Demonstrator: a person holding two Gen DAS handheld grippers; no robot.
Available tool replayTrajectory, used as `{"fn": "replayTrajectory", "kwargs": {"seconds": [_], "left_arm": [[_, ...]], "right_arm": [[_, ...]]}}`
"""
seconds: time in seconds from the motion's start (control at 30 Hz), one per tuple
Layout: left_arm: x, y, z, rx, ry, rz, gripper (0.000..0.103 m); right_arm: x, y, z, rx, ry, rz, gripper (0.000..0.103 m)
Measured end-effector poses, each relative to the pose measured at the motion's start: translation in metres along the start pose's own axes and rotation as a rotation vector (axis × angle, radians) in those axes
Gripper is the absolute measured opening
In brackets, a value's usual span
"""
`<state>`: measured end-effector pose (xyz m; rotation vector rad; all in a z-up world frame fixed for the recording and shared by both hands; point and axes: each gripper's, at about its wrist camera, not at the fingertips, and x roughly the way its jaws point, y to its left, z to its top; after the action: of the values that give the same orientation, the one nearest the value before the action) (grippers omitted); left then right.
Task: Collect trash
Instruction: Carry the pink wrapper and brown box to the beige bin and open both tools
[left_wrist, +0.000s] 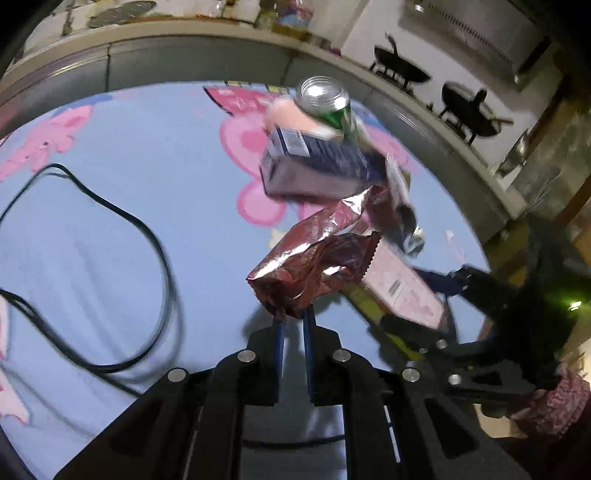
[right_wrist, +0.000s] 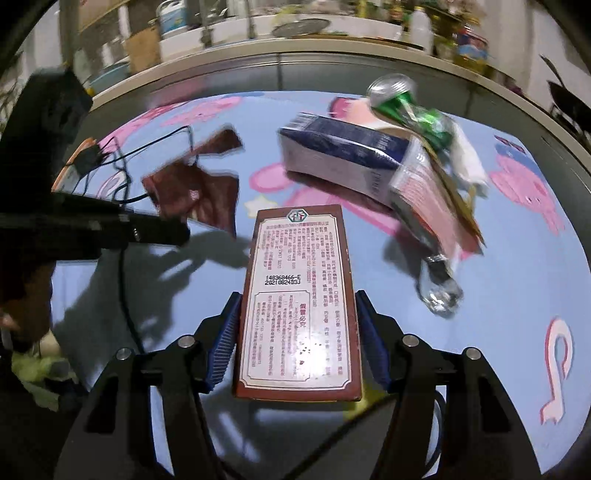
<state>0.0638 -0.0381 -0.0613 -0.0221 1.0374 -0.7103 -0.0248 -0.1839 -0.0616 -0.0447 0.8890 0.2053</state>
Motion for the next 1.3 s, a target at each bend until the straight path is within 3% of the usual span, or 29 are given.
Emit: {"fn": "replayTrajectory", "kwargs": {"seconds": [0.07, 0.13, 0.23, 0.3, 0.37, 0.43, 0.47, 0.67, 0.77, 0.9, 0.97, 1.03, 1.1, 1.13, 1.17, 1.3], "left_arm": [[0.011, -0.004, 0.0, 0.004, 0.024, 0.044, 0.014], [0.012, -0.009, 0.003, 0.012, 0.016, 0.078, 0.027], [0.009, -0.007, 0.01, -0.003, 0.012, 0.08, 0.033], [0.005, -0.008, 0.015, 0.0, 0.004, 0.098, 0.049], [0.0, -0.011, 0.018, 0.02, -0.016, 0.115, 0.051], [-0.002, -0.013, 0.024, 0.042, -0.024, 0.134, 0.068], [-0.003, -0.016, 0.024, 0.05, -0.031, 0.148, 0.071], [0.003, -0.036, 0.024, 0.223, -0.015, 0.185, 0.072], [0.012, -0.032, 0.031, 0.252, 0.028, 0.144, 0.072], [0.02, -0.026, 0.033, 0.276, 0.053, 0.148, 0.072], [0.023, -0.027, 0.028, 0.308, 0.066, 0.146, 0.066], [0.029, -0.027, 0.025, 0.318, 0.089, 0.143, 0.048], [0.029, -0.026, 0.023, 0.321, 0.076, 0.137, 0.038], [0.027, -0.025, 0.024, 0.309, 0.072, 0.131, 0.032], [0.027, -0.024, 0.024, 0.295, 0.073, 0.116, 0.031], [0.012, -0.025, 0.025, 0.264, 0.036, 0.098, 0.027]], "right_arm": [[0.003, -0.01, -0.001, 0.029, -0.01, -0.004, 0.072], [-0.004, -0.017, -0.008, 0.047, -0.03, 0.006, 0.074], [-0.011, -0.017, -0.016, 0.042, -0.055, 0.011, 0.078], [-0.014, -0.017, -0.019, 0.044, -0.068, 0.021, 0.079], [-0.017, -0.016, -0.027, 0.048, -0.078, 0.032, 0.079], [-0.018, -0.015, -0.032, 0.047, -0.086, 0.032, 0.08], [-0.018, -0.015, -0.034, 0.045, -0.087, 0.026, 0.08], [-0.014, -0.017, -0.039, 0.05, -0.084, 0.03, 0.08], [-0.013, -0.02, -0.039, 0.063, -0.088, 0.036, 0.08], [-0.011, -0.02, -0.04, 0.065, -0.088, 0.025, 0.08], [-0.009, -0.018, -0.04, 0.059, -0.085, 0.017, 0.08], [-0.007, -0.016, -0.039, 0.057, -0.082, 0.015, 0.08], [-0.004, -0.016, -0.038, 0.06, -0.077, 0.017, 0.079], [-0.003, -0.016, -0.037, 0.06, -0.072, 0.026, 0.071], [-0.002, -0.016, -0.036, 0.055, -0.066, 0.043, 0.059], [-0.009, -0.01, -0.03, 0.029, -0.09, 0.065, 0.058]]}}
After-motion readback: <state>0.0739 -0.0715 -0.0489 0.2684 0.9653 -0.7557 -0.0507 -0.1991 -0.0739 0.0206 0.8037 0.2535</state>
